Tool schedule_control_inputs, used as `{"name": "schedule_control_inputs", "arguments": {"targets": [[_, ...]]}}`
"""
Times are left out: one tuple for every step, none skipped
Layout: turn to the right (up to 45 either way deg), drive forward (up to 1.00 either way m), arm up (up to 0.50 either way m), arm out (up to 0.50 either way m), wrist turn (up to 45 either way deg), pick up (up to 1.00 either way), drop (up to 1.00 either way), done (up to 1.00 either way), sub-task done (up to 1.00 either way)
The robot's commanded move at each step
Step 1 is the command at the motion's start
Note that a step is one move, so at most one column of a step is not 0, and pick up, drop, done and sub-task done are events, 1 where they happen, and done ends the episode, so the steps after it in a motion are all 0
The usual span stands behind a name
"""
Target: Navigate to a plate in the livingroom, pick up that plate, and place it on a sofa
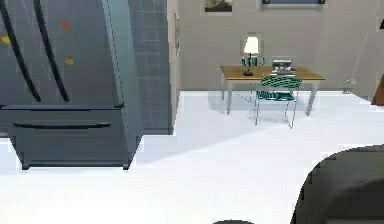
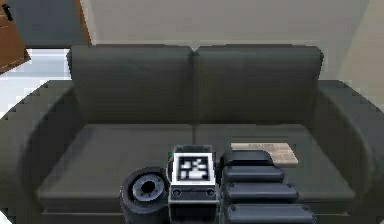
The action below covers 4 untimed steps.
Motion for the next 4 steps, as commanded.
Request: {"name": "schedule_control_inputs", "arguments": {"targets": [[45.0, 0.00, 0.00, 0.00, 0.0, 0.00, 0.00, 0.00, 0.00], [45.0, 0.00, 0.00, 0.00, 0.0, 0.00, 0.00, 0.00, 0.00], [9.0, 0.00, 0.00, 0.00, 0.0, 0.00, 0.00, 0.00, 0.00], [0.0, 0.25, 0.00, 0.00, 0.0, 0.00, 0.00, 0.00, 0.00]]}}
